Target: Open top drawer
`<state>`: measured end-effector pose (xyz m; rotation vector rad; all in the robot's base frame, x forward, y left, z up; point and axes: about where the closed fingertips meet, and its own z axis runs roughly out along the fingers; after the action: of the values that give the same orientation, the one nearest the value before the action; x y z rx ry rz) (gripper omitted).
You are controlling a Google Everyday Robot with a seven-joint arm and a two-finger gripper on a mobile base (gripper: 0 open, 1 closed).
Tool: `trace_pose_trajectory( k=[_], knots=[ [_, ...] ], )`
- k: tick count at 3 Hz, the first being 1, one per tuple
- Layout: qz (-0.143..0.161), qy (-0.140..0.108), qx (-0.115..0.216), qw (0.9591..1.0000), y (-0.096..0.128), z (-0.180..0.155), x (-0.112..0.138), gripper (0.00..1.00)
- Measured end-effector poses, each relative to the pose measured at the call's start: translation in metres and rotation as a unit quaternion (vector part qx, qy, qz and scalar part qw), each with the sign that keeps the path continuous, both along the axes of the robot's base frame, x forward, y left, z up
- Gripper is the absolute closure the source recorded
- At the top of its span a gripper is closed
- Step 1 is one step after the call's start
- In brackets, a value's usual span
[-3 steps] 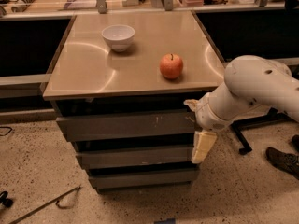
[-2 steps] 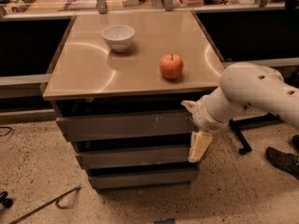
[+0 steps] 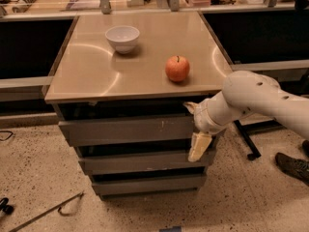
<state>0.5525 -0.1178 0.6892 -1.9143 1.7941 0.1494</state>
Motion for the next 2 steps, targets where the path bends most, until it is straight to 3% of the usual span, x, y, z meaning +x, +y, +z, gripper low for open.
trace_pose_trajectory(
  k=[2],
  knots=[
    [0.003,0.022,-0.010,0.9997,0.016,-0.036,0.027,0.00]
  ],
)
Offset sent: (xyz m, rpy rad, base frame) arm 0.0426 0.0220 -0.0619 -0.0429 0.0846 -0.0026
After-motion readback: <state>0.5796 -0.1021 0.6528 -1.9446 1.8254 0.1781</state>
